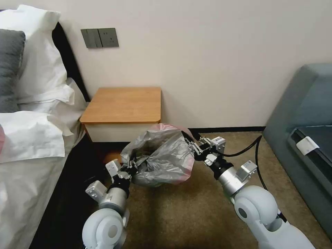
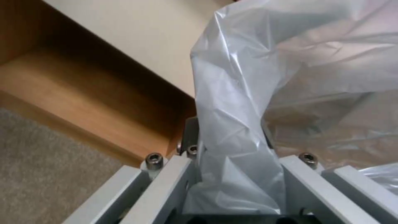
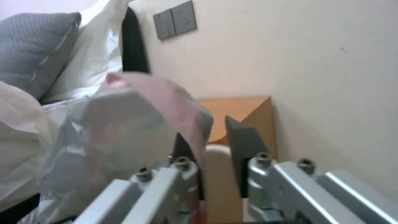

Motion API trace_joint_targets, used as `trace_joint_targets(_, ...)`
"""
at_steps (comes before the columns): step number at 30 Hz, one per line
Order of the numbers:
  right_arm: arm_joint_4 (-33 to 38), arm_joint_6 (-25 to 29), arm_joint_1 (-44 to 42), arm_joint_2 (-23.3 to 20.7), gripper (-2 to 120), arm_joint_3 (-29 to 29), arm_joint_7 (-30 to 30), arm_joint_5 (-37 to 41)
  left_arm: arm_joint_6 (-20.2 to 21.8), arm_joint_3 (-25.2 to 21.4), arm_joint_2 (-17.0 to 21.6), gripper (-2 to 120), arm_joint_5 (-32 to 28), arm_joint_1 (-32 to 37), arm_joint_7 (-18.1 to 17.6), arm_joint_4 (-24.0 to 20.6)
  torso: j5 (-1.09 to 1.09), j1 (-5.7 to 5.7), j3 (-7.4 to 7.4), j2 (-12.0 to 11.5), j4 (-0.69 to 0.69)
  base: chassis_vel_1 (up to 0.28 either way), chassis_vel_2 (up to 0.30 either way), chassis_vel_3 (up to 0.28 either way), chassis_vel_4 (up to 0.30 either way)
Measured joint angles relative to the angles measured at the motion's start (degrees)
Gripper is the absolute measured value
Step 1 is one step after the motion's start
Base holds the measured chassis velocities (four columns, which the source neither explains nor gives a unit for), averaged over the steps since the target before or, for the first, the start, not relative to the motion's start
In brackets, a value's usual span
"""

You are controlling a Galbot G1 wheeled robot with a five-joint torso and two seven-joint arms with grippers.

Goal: Pick up the garbage bag from the table and place it over the trash can.

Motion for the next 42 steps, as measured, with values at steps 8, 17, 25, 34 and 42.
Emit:
trace_joint_targets(8, 0.6, -0.6, 1.5, -0.9, 0, 0.4, 0.7, 1.7, 0.4, 0.0, 0.0, 7, 0.3, 0.5, 0.5, 0.4, 0.0, 0.0, 0.0, 0.0, 0.0, 0.0, 0.0, 0.0, 0.0)
trace_joint_targets(17, 0.0, -9.0, 6.5, -6.7, 0, 1.0, 5.3, 7.1, 0.6, -0.2, 0.4, 7, 2.7, 2.8, 4.0, -0.2, 0.01, 0.0, 0.0, 0.0, 0.0, 0.0, 0.0, 0.0, 0.0)
trace_joint_targets(25, -0.4, -20.4, 9.8, -14.1, 0, 1.0, 9.7, 17.5, 0.7, -0.5, 0.1, 7, 3.6, 3.4, 9.1, -0.5, 0.01, 0.0, 0.0, 0.0, 0.0, 0.0, 0.0, 0.0, 0.0)
trace_joint_targets(34, 3.1, -27.4, 8.6, -18.0, 0, 3.4, 17.4, 35.2, 0.4, -0.5, -0.3, 7, 1.1, 2.5, 11.9, -0.2, 0.01, 0.0, 0.0, 0.0, -0.01, 0.0, 0.0, 0.0, 0.0)
trace_joint_targets(42, 6.8, -27.4, 6.7, -19.3, 0, 4.6, 21.9, 39.8, -0.2, -0.6, -0.7, 7, -1.6, 0.9, 10.9, 1.7, 0.0, 0.0, 0.0, 0.0, 0.0, 0.0, 0.0, 0.0, 0.0)
